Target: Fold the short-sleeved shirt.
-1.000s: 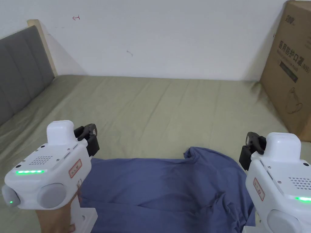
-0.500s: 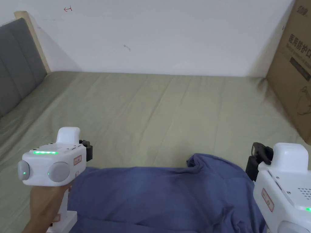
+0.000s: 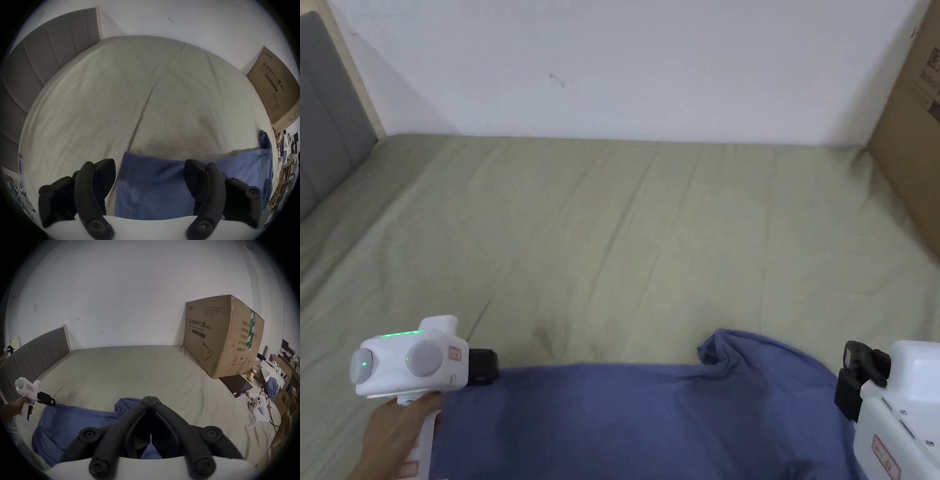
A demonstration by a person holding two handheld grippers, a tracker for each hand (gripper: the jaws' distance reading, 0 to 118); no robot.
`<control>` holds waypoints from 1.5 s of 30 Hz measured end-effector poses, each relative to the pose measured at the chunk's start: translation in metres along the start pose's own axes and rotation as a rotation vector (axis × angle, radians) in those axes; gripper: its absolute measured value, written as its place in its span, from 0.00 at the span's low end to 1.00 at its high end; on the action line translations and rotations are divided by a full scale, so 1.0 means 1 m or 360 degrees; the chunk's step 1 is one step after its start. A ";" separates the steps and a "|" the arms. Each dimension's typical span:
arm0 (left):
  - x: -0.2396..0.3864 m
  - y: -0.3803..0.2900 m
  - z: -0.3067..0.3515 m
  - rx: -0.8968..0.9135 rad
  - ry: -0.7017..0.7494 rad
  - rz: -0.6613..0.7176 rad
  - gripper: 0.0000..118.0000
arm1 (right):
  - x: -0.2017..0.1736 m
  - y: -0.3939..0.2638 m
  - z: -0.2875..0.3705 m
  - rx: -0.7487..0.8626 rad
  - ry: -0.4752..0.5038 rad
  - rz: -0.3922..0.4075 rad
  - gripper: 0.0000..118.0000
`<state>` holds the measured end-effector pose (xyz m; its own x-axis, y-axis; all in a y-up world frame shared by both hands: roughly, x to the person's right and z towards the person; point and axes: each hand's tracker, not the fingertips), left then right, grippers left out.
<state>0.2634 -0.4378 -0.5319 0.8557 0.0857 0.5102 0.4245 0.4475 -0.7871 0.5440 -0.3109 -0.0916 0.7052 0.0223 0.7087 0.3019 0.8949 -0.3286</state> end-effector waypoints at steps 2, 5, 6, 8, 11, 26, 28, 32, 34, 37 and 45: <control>0.002 -0.003 -0.011 -0.0050 0.0022 -0.0011 0.63 | 0.001 -0.003 -0.004 -0.0027 -0.0008 0.0001 0.00; 0.009 -0.007 -0.007 0.0009 0.0056 -0.0072 0.37 | 0.007 -0.005 -0.009 -0.0058 -0.0021 -0.0002 0.00; 0.011 -0.007 -0.004 0.0041 0.0048 -0.0096 0.14 | 0.009 -0.005 -0.011 -0.0066 -0.0023 -0.0009 0.00; 0.013 -0.006 0.003 0.0080 -0.0054 -0.0133 0.03 | 0.017 -0.003 -0.022 -0.0092 -0.0025 -0.0023 0.00; 0.019 -0.008 0.019 0.0165 -0.0045 -0.0149 0.03 | 0.033 -0.002 -0.053 -0.0159 -0.0044 -0.0068 0.09; 0.014 -0.022 0.095 0.0394 -0.0153 -0.0120 0.03 | 0.046 -0.058 -0.209 -0.0955 -0.0037 -0.0013 0.36; 0.010 -0.025 0.093 0.0381 -0.0162 -0.0099 0.03 | 0.042 -0.059 -0.200 -0.0884 -0.0036 0.0056 0.22; 0.002 -0.032 0.091 0.0361 -0.0156 -0.0049 0.03 | 0.041 -0.051 -0.176 -0.0843 0.0036 0.0006 0.03; -0.003 -0.034 0.093 0.0358 -0.0156 -0.0020 0.03 | 0.044 -0.041 -0.155 -0.0745 0.0043 0.0010 0.03; -0.010 -0.040 0.100 0.0358 -0.0167 0.0023 0.03 | 0.051 -0.021 -0.113 -0.0641 0.0136 -0.0028 0.03; -0.025 -0.078 0.158 0.0407 -0.0183 0.0016 0.03 | 0.073 0.006 0.022 -0.0403 0.0313 -0.0162 0.03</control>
<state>0.1623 -0.3338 -0.4282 0.8143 0.1850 0.5502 0.3154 0.6548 -0.6868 0.5835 -0.2944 -0.0279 0.7661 -0.1699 0.6198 0.5096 0.7483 -0.4248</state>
